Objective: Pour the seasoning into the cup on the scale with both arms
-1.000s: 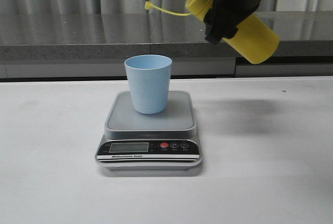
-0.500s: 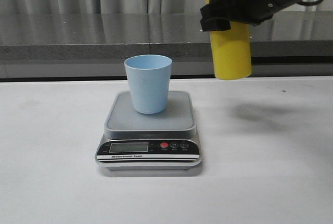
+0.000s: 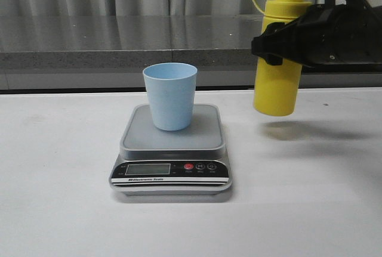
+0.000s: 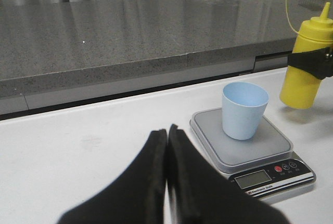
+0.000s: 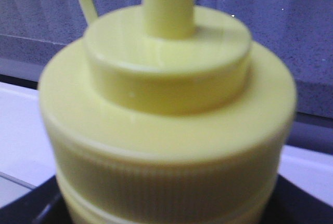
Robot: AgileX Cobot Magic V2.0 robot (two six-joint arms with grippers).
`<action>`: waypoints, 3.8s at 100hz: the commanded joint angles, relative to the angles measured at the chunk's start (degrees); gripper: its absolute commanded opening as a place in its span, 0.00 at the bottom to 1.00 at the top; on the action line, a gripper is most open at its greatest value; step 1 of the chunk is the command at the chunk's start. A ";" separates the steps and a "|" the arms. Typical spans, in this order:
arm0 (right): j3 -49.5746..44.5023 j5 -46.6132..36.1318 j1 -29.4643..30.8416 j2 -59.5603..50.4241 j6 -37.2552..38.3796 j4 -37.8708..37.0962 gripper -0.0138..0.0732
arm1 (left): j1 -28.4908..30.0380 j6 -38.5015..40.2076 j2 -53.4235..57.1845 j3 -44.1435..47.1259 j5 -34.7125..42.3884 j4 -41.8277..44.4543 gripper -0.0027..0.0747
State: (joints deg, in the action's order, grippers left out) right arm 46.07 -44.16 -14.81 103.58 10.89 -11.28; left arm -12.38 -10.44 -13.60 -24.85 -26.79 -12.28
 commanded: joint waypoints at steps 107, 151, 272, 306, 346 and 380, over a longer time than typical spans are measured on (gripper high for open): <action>-3.30 -9.28 0.48 -0.93 -1.07 2.72 0.89 | 0.22 0.45 -0.59 -1.46 3.87 -0.72 0.01; -17.28 -9.00 0.48 -18.78 -1.07 2.80 0.89 | 0.22 0.45 -0.59 -1.46 3.87 -0.72 0.01; -46.54 -0.65 6.89 -64.30 -1.13 16.69 0.08 | 0.22 0.45 -0.59 -1.46 3.87 -0.72 0.01; -46.61 13.28 9.99 -77.79 -1.13 8.06 0.08 | 0.22 0.45 -0.59 -1.46 3.87 -0.72 0.01; -46.61 31.78 9.99 -94.62 -1.13 8.74 0.08 | 0.22 0.45 -0.59 -1.46 3.87 -0.72 0.01; -46.61 43.78 9.99 -105.66 -1.13 8.69 0.08 | 0.22 0.45 -0.59 -1.46 3.87 -0.72 0.01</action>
State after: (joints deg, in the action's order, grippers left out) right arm -1.56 0.54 -5.24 0.01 10.25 -2.18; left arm -12.38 -10.44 -13.60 -24.85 -26.79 -12.28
